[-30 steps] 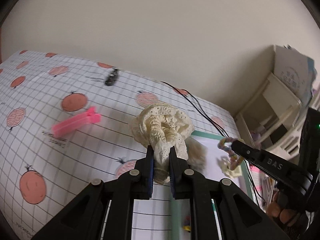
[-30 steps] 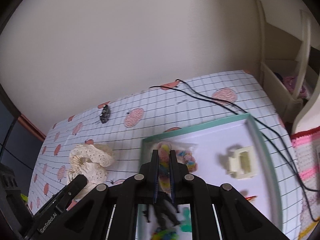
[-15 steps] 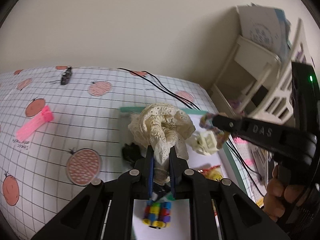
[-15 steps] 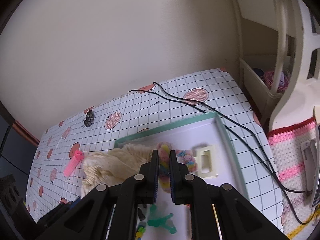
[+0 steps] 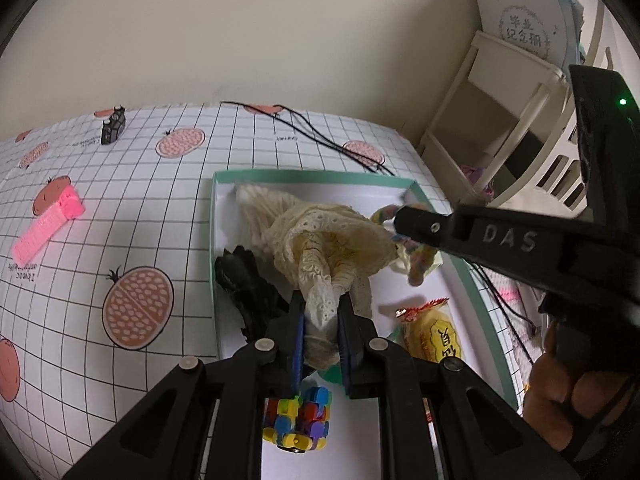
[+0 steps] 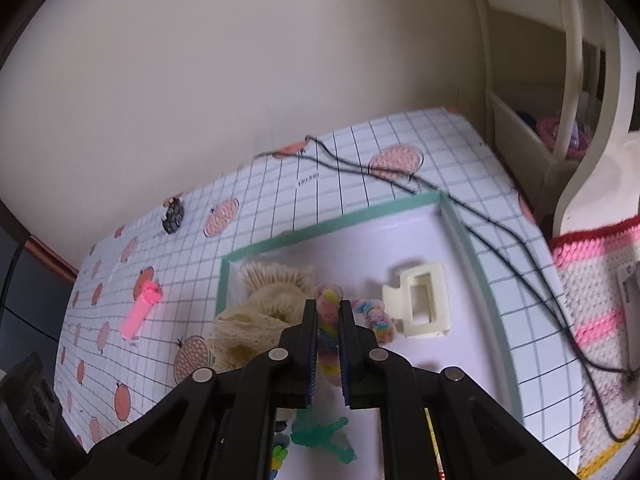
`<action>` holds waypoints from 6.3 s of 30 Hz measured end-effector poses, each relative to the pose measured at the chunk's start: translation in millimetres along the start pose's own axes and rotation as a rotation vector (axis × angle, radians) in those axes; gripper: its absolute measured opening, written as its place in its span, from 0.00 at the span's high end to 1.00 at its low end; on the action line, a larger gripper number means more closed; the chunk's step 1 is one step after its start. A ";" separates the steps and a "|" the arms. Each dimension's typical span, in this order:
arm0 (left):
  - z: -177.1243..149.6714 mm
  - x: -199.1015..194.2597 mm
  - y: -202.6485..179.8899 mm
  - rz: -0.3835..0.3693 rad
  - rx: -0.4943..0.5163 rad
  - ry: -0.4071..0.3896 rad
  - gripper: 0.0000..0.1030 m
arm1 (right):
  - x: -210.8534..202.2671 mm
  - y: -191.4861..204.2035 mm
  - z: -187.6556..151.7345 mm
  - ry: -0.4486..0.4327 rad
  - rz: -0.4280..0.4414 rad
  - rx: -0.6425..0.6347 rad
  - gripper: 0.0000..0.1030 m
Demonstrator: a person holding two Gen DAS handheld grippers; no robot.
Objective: Organize objects
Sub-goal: 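Carry the lace cloth and beaded bracelet over the white tray with both grippers, then lower and release the lace cloth with the left gripper while the right releases the bracelet, then move the left gripper to the pink roller clip while the right moves toward the black car, then grasp the pink roller clip with the left gripper while the right grasps the black toy car, then carry the pink roller clip and black car over the white tray with both grippers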
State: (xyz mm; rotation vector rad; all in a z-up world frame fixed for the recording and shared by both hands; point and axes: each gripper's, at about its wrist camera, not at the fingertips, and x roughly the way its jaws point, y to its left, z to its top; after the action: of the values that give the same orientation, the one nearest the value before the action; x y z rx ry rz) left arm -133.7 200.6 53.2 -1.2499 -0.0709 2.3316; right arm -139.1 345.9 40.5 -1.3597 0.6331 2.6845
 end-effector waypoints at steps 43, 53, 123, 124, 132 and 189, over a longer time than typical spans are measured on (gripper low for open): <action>14.5 -16.0 18.8 -0.012 -0.064 -0.014 0.54 | 0.2 15.8 1.3 0.081 -0.075 -0.022 0.66; 25.0 -30.9 56.4 0.085 -0.167 -0.057 0.53 | 2.7 25.2 -1.5 0.085 -0.076 -0.042 0.65; 72.6 9.1 258.3 0.317 -0.060 0.084 0.02 | 117.7 187.5 79.0 0.117 0.039 -0.179 0.00; 71.5 11.2 258.2 0.320 -0.037 0.092 0.02 | 126.3 194.4 79.7 0.120 0.040 -0.188 0.00; 68.0 26.3 271.3 0.236 0.009 0.114 0.08 | 183.7 241.8 90.3 0.124 0.022 -0.245 0.00; 25.6 -56.5 269.3 0.203 -0.225 0.110 0.73 | 86.3 216.7 -5.7 0.170 0.009 -0.281 0.73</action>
State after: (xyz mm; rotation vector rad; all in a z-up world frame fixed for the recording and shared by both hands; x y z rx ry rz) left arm -234.3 -56.4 39.2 -1.5576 -0.1810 2.4752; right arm -239.1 135.1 41.3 -1.6664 0.2789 2.7671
